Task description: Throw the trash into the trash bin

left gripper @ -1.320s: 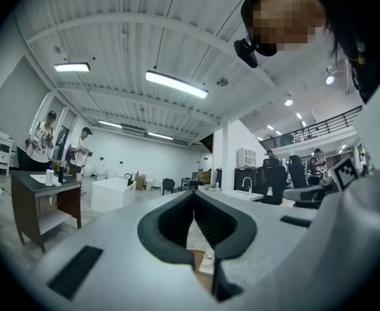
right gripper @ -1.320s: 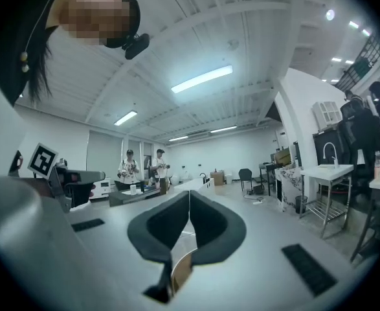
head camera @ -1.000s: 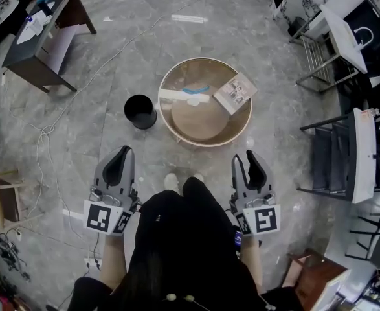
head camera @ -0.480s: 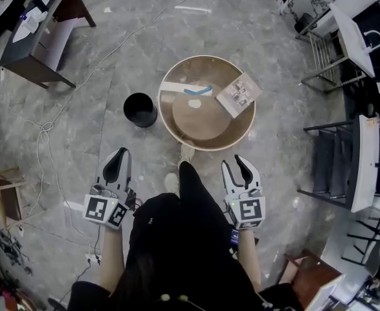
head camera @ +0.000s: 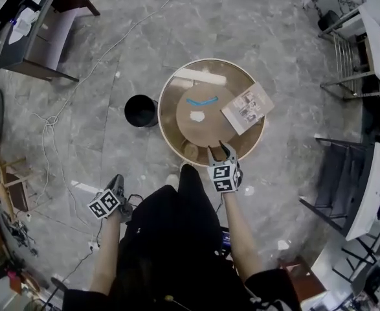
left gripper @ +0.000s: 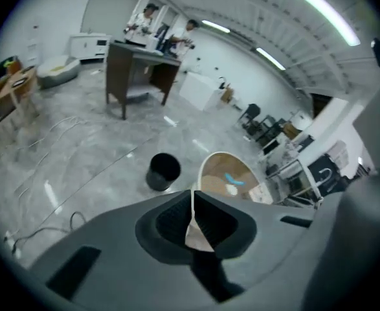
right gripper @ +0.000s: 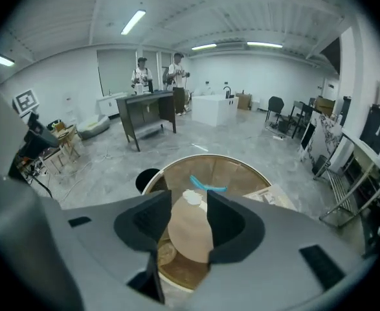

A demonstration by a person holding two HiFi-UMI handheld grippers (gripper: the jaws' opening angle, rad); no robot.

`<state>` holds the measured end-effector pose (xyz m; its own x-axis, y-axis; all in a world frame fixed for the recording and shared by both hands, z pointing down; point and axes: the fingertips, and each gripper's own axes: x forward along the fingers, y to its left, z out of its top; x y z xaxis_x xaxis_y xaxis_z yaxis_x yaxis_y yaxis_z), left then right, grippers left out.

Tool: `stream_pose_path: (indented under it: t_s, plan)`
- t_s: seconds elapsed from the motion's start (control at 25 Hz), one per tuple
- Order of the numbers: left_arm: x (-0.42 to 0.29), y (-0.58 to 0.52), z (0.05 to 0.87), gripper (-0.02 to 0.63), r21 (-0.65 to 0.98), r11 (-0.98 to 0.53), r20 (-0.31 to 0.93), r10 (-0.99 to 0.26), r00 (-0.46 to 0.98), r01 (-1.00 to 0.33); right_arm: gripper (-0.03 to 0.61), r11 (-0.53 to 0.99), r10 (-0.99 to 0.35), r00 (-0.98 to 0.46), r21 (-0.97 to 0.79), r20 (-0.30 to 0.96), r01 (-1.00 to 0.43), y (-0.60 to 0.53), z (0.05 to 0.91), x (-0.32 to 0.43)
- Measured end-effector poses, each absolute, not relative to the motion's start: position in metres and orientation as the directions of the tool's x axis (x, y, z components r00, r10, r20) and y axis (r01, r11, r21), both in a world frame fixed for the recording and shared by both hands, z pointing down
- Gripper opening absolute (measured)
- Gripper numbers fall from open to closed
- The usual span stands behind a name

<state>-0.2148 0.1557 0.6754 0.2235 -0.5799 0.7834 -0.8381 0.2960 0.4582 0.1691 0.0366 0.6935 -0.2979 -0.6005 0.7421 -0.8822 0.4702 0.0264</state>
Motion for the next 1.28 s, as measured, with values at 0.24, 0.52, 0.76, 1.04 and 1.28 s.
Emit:
stream_pose_path:
  t_s: [0.24,0.52,0.76,1.04,1.28]
  plan:
    - [-0.26,0.261,0.738,0.008,0.345,0.643,0.923,-0.364,0.124,-0.684,0.144,0.511,-0.412,-0.279,-0.033,0.868,-0.859,-0.013,0.784,0.153]
    - [-0.16,0.199,0.782,0.008,0.462,0.099,0.886,-0.099,0.454,-0.881,0.15,0.557,-0.264,-0.256,-0.069,0.93,-0.827,-0.026,0.843,0.142]
    - [-0.045,0.059,0.809,0.008,0.591,-0.363,0.786,0.06,0.615,-0.72,0.166,0.549,-0.203,-0.222,-0.077,0.954,-0.833,-0.047,0.886,0.131]
    - [-0.007,-0.072,0.807,0.008,0.646,-0.361,0.703,-0.062,0.708,-0.673,0.138,0.537,-0.146,-0.156,-0.054,0.977,-0.842,-0.068,0.931,0.123]
    - [-0.09,-0.021,0.844,0.008,0.589,-0.234,0.798,0.016,0.602,-0.774,0.026,0.576,-0.131,-0.124,-0.026,0.984,-0.817,-0.067,0.928,0.116]
